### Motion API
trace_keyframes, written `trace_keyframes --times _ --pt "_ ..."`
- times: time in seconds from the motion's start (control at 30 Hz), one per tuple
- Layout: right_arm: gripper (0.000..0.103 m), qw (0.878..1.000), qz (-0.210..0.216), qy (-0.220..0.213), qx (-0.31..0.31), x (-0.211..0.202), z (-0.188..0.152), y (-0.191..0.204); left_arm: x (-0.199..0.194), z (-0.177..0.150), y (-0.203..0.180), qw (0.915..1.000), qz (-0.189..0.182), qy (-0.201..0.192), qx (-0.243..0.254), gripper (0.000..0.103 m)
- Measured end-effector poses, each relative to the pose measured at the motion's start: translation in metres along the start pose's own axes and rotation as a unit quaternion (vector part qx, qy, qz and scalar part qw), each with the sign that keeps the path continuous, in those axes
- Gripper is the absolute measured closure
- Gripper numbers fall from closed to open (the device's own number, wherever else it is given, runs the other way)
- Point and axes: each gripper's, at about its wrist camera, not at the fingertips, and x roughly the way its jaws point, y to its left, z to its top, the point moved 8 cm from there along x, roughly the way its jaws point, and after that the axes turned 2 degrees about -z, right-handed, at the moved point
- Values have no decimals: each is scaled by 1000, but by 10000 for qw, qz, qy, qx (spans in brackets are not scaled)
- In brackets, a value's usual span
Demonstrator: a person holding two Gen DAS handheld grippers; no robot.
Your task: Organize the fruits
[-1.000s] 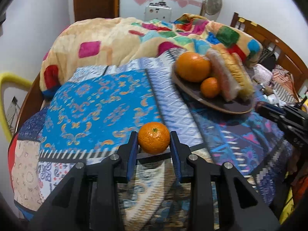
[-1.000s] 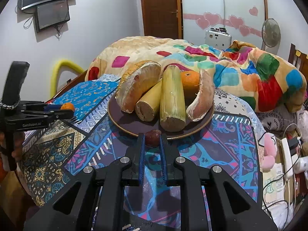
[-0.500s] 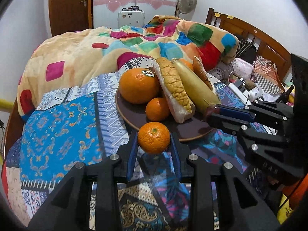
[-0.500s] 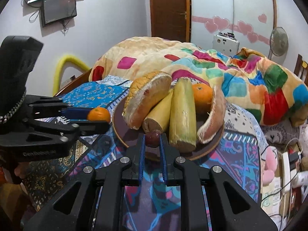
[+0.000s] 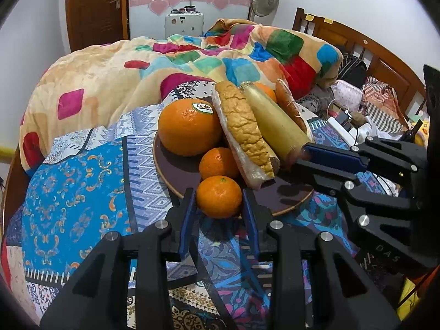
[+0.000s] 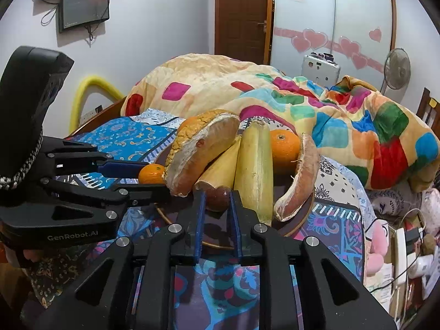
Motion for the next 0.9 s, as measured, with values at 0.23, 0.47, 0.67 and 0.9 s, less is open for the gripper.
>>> trace_keyframes --times 0.23,0.47,0.67,0.9 --pt "79 9998 -5 -132 167 -10 4 -6 -5 0 2 9999 95 -54 -15 64" --pt "79 9982 -28 -436 413 -49 12 -9 -55 -2 -4 9978 325 -579 34 64" --pt "79 9914 -16 -1179 573 -128 21 5 -142 -11 -21 9882 460 -1464 -16 64" --pt "68 9734 -208 -2219 528 -225 26 33 -246 -31 -49 9641 796 -2532 78 50"
